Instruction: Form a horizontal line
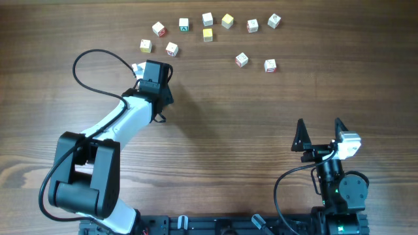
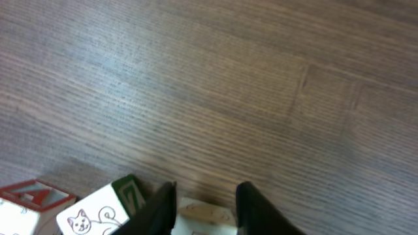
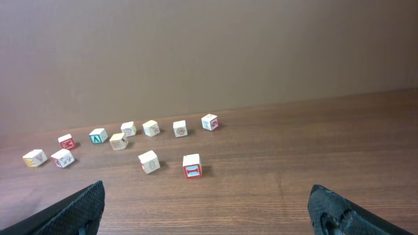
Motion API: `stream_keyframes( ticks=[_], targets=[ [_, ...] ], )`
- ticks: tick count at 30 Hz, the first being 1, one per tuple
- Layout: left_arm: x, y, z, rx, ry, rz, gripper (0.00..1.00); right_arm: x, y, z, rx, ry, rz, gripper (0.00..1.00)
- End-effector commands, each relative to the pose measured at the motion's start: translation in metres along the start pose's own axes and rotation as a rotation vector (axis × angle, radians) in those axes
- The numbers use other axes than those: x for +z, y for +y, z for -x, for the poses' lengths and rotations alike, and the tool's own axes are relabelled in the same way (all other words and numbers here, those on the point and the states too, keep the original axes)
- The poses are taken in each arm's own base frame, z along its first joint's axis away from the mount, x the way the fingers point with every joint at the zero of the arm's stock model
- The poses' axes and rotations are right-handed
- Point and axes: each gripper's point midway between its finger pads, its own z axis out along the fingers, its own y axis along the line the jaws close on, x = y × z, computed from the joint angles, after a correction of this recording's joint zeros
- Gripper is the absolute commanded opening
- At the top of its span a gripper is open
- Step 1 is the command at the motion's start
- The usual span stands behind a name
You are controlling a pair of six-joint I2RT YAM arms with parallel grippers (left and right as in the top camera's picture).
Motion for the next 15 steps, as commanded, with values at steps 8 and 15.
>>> stream_keyframes(
  ticks=[8,15],
  targets=[
    [0.001,0.014,0.004,-0.118,-0.028,0.061,0.24,0.000,0.001,0.001,-0.019,-0.005,0.010,1.00],
    [0.004,0.024,0.011,-0.216,-0.038,0.064,0.16,0.000,0.001,0.001,-0.018,-0.005,0.010,1.00]
  ],
)
